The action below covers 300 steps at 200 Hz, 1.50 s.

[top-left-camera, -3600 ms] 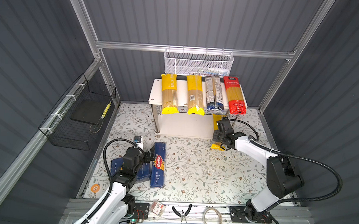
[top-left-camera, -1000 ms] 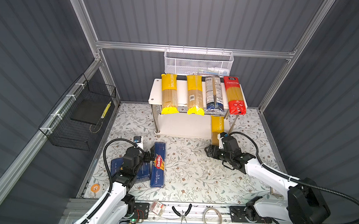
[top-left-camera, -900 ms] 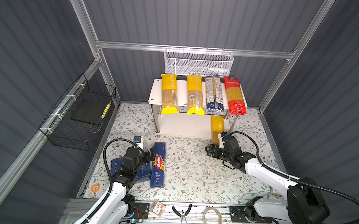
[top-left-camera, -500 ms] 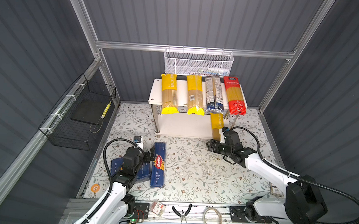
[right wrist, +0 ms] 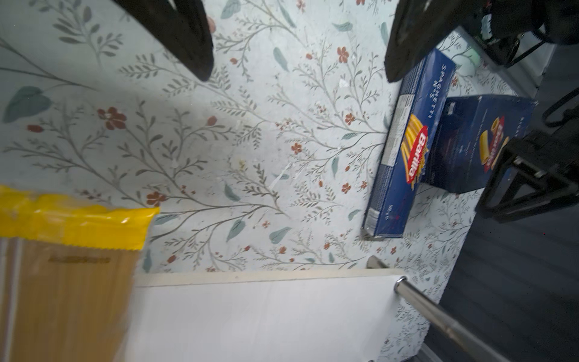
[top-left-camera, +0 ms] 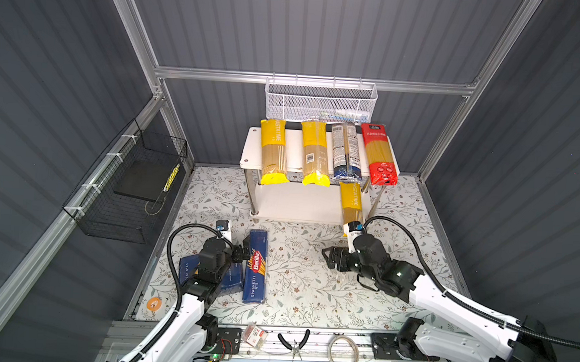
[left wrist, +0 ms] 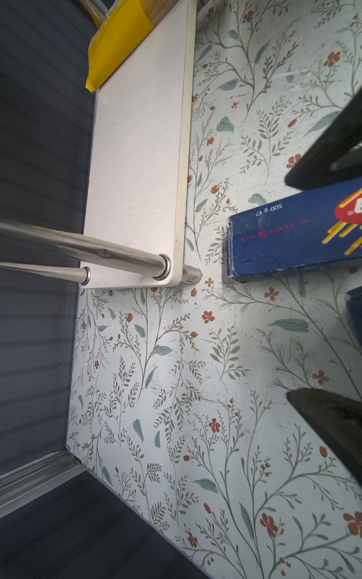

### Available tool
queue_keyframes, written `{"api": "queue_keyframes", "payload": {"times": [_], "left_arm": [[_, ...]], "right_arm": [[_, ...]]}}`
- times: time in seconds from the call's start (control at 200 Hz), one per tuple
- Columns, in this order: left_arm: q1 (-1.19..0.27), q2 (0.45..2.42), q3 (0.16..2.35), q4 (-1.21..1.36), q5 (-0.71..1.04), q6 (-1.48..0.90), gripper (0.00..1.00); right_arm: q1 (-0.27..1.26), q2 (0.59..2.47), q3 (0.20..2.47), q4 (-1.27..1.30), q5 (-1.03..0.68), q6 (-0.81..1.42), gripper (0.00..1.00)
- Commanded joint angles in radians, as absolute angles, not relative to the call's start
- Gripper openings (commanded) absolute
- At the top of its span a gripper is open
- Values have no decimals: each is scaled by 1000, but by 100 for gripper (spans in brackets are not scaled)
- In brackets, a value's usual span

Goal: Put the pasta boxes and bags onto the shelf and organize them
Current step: 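Withdraw the right gripper from the shelf back toward the robot, then move the right gripper over the Barilla spaghetti box while the left arm shifts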

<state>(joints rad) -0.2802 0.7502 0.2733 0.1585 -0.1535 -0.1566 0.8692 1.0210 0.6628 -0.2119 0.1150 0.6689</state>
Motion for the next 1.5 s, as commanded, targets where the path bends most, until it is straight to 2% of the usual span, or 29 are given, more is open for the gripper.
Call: {"api": "queue_keyframes", "payload": {"times": [0.0,0.16,0.29,0.415,0.535,0.7,0.905,1.06,1.246,1.496], "left_arm": [[-280,737,295,166,-158,-143,99],[-281,737,294,166,-156,-144,99],[-281,747,301,160,-105,-149,99],[-281,730,289,190,13,-182,99],[-280,725,329,98,50,-247,99],[-279,640,288,60,53,-321,99],[-278,595,270,22,-39,-297,99],[-248,666,285,57,-38,-289,99],[-101,823,321,169,144,-302,99],[-98,1024,445,235,110,-260,99]], "right_arm": [[950,994,612,-279,256,748,88],[1001,985,535,-260,263,792,89],[1052,1042,557,-228,248,800,88],[1083,1172,628,-252,245,778,89],[1097,1286,702,-251,232,763,90],[1131,1456,821,-186,183,741,93],[1162,1652,993,-124,106,760,94],[1176,1798,1141,-138,79,789,96],[1184,1903,1262,-158,97,808,98],[1184,1999,1365,-234,132,785,99]]}}
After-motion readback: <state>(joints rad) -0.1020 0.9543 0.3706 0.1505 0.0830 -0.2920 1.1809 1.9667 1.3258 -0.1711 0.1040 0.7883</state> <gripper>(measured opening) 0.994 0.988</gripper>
